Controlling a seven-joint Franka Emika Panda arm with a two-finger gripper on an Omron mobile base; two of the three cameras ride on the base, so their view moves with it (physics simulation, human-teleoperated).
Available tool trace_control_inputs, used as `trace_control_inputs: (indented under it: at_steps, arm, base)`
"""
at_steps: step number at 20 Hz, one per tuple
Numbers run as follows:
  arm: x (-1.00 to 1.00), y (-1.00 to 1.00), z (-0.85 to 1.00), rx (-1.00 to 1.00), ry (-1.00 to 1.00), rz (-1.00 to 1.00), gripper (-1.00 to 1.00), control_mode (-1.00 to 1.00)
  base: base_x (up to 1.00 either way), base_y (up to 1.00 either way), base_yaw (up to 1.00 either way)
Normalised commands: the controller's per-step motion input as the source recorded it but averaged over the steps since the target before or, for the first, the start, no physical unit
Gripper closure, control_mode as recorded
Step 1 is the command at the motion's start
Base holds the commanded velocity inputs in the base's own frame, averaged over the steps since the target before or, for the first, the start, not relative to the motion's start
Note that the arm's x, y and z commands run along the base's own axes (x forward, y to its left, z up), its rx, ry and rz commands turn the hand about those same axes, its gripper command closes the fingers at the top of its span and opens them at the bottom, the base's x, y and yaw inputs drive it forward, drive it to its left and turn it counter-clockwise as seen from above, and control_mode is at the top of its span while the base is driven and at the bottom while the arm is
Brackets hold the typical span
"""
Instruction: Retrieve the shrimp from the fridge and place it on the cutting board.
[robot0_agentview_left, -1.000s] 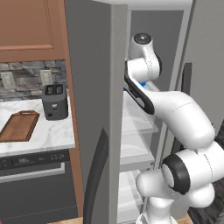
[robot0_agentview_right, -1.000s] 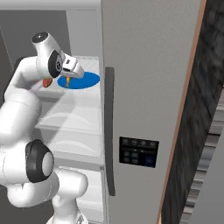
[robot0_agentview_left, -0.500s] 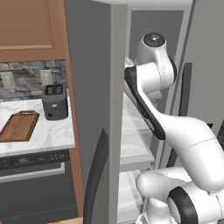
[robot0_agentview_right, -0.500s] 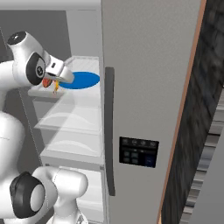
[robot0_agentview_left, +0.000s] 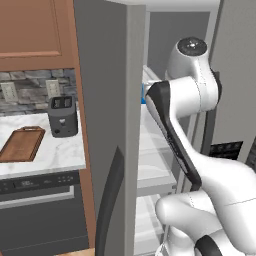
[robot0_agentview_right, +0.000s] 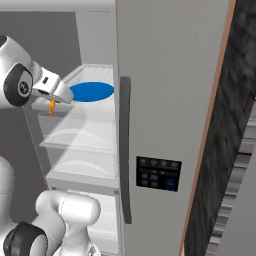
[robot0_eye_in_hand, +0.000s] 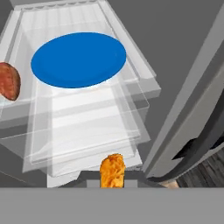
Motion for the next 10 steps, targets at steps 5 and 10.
trace_control_inputs:
  at_steps: [5,10]
  arm:
    - [-0.64,-0.02,-0.03,0.00,0.01,0.00,1.00,-1.00]
    - [-0.47,-0.19,-0.27,0.00,0.03,0.00,1.00,-1.00]
  base:
    - [0.00,0.00,0.00]
    - [0.00,0.00,0.00]
